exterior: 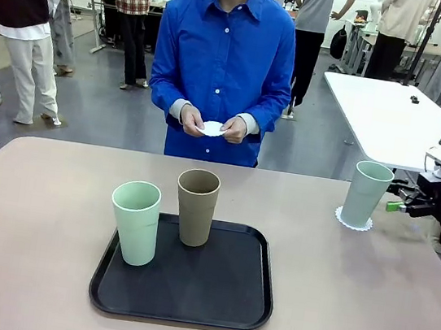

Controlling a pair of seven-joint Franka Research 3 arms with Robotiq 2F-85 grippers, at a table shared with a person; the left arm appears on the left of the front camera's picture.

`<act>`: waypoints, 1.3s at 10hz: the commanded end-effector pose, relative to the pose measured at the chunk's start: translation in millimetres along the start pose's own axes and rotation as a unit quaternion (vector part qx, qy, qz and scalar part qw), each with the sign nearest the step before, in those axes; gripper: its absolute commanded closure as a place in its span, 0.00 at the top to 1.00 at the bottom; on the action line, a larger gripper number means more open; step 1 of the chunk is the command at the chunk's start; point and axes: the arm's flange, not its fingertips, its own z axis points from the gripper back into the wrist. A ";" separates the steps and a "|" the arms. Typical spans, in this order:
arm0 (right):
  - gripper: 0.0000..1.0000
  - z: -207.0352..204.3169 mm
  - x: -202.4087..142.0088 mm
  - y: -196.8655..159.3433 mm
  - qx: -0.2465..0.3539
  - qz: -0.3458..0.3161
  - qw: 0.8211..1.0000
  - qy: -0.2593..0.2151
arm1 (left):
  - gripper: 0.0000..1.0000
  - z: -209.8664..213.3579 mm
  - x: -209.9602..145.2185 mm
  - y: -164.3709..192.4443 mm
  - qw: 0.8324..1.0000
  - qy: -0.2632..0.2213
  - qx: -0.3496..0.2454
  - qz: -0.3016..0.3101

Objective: Place coasters on the table and set cups on them.
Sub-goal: Pick up one Reusable plastic cup and place it on a coaster set by the human.

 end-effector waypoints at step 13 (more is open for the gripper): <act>1.00 -106.7 216.4 243.2 -0.325 -0.283 0.858 0.279 | 1.00 0.8 -0.6 -2.2 1.000 -0.003 -0.003 -0.003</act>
